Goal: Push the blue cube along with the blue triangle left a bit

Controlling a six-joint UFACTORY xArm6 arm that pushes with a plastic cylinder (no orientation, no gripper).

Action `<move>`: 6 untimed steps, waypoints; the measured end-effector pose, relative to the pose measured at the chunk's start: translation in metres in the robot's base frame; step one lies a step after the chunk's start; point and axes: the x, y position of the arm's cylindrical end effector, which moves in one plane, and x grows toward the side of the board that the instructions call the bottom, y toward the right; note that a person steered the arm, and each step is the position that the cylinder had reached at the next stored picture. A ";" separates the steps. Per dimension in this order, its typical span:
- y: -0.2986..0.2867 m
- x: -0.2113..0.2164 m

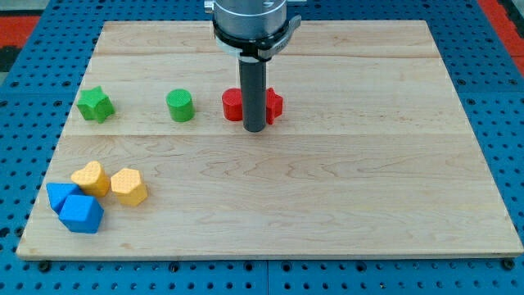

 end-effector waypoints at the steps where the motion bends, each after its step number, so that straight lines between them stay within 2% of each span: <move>1: 0.002 0.021; 2: -0.007 0.085; 3: -0.052 0.142; 4: -0.146 0.150; 5: -0.192 0.150; 6: -0.182 0.164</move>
